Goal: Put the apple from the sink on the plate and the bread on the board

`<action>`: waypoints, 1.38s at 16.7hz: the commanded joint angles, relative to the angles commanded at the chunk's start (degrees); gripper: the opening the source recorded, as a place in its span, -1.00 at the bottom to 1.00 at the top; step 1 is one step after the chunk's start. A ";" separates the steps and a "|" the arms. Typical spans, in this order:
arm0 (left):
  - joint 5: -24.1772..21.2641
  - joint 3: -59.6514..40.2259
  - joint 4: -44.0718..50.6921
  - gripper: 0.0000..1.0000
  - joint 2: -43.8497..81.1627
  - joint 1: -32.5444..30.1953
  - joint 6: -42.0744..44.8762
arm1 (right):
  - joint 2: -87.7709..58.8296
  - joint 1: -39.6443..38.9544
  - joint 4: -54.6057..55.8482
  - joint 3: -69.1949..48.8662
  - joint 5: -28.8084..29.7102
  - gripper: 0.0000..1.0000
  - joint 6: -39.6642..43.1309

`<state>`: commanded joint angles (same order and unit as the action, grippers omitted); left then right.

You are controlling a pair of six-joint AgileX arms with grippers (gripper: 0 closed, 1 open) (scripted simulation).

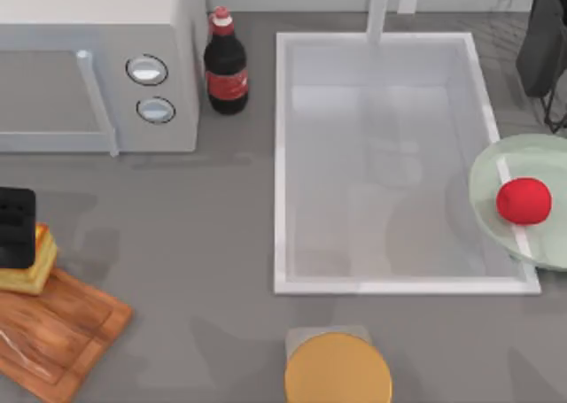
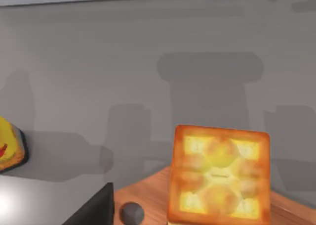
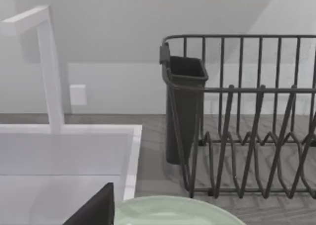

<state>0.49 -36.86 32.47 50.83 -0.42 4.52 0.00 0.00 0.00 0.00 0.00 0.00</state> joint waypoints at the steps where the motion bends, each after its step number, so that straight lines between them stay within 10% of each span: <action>1: 0.05 -3.86 3.40 1.00 5.89 -0.04 0.47 | 0.00 0.00 0.00 0.00 0.00 1.00 0.00; 11: 0.43 -32.59 28.73 1.00 46.51 -0.37 3.99 | 0.00 0.00 0.00 0.00 0.00 1.00 0.00; 23: 0.46 -31.02 25.42 1.00 50.87 -0.24 4.44 | 0.00 0.00 0.00 0.00 0.00 1.00 0.00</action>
<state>0.95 -67.88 57.90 101.70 -0.66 8.96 0.00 0.00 0.00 0.00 0.00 0.00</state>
